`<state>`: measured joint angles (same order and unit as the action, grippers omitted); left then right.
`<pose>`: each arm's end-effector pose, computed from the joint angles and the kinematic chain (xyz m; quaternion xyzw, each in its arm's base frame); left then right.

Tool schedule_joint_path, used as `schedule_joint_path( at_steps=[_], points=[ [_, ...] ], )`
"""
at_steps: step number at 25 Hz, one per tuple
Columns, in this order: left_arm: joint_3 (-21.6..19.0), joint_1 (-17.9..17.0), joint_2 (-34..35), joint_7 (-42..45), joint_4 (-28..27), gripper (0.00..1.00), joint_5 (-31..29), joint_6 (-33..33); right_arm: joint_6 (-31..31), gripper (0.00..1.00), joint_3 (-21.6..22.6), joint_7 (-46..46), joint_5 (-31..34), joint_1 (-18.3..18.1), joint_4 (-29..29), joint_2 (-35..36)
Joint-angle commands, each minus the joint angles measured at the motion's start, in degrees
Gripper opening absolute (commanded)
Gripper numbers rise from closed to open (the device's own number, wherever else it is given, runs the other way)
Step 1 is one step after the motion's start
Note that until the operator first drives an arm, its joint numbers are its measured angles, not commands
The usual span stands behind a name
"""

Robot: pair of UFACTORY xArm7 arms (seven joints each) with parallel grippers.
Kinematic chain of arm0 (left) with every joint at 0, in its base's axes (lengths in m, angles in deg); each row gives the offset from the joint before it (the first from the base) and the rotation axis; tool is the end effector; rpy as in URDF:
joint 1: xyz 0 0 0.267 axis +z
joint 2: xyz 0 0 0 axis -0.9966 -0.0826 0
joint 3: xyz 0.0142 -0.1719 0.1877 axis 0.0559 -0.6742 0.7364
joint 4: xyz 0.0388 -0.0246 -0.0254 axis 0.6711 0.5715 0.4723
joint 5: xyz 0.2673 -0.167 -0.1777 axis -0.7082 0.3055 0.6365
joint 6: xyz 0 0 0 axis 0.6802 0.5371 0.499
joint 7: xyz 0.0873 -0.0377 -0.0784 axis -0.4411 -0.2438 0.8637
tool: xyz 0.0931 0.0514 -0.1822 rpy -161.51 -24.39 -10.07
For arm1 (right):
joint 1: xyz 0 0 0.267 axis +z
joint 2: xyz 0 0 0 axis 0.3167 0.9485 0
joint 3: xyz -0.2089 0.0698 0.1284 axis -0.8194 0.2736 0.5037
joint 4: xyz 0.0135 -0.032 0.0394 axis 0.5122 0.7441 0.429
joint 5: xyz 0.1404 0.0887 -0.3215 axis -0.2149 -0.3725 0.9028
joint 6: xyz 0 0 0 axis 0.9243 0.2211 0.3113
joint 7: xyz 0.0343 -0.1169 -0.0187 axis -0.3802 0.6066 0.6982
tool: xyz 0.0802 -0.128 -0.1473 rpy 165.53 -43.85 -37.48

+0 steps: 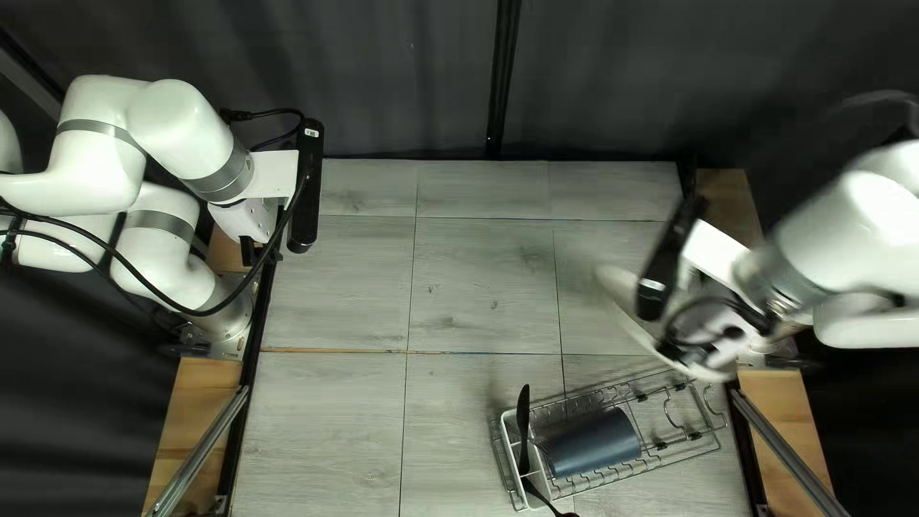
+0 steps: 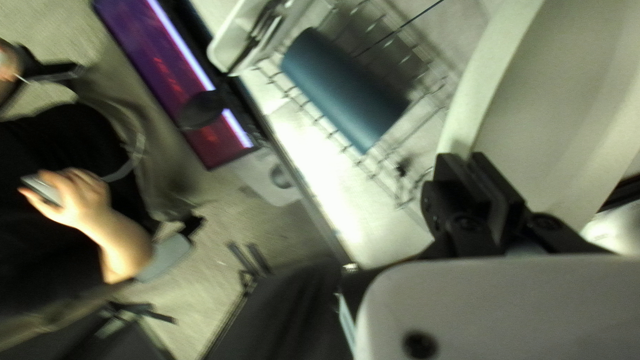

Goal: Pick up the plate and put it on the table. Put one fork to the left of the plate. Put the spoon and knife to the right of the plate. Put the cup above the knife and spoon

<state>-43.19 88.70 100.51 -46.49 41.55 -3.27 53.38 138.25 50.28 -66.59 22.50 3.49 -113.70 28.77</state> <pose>0.2441 0.0481 0.2418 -0.9981 -0.0411 -0.0167 0.0432 0.3926 0.1031 0.2634 -0.9718 0.2185 -0.0515 0.0715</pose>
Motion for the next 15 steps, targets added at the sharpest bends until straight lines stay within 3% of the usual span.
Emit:
schedule_joint_path(
  at_steps=[1,4,15],
  points=[
    [0.0,0.0,0.0,0.0,0.0,1.0,0.0,0.0,0.22,0.0,-1.46,9.36,4.64,-1.01,-5.42,8.86],
    [0.0,0.0,0.0,0.0,0.0,1.0,0.0,0.0,0.48,0.0,-0.36,11.91,8.17,-1.03,-8.14,12.48],
    [0.0,0.0,0.0,0.0,0.0,1.0,0.0,0.0,0.48,0.0,-0.36,11.91,8.17,-1.03,-8.14,12.48]
  ],
)
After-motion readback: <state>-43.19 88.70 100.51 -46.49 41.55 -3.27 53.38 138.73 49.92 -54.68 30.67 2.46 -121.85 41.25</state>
